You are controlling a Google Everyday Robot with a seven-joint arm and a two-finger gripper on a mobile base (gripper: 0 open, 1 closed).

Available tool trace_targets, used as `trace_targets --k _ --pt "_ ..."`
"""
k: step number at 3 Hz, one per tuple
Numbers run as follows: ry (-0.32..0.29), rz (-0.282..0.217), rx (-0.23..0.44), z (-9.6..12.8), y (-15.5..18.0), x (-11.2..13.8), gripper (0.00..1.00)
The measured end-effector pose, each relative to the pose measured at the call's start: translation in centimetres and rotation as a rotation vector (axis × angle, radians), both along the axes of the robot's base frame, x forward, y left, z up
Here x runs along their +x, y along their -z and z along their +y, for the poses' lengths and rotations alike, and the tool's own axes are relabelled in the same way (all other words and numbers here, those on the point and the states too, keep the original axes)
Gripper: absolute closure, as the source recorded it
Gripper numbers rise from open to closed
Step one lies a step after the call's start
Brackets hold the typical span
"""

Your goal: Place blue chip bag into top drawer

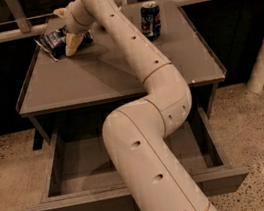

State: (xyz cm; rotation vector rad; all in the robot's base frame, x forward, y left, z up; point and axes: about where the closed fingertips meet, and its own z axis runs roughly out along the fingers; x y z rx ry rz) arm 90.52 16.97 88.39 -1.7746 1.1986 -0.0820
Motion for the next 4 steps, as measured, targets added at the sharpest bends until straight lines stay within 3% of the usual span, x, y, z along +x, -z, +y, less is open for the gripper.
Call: trace_targets --k 3,4 --pt "0.0 0.0 0.0 0.01 0.01 0.0 0.88" --pt "0.0 0.0 0.0 0.01 0.01 0.0 1.0"
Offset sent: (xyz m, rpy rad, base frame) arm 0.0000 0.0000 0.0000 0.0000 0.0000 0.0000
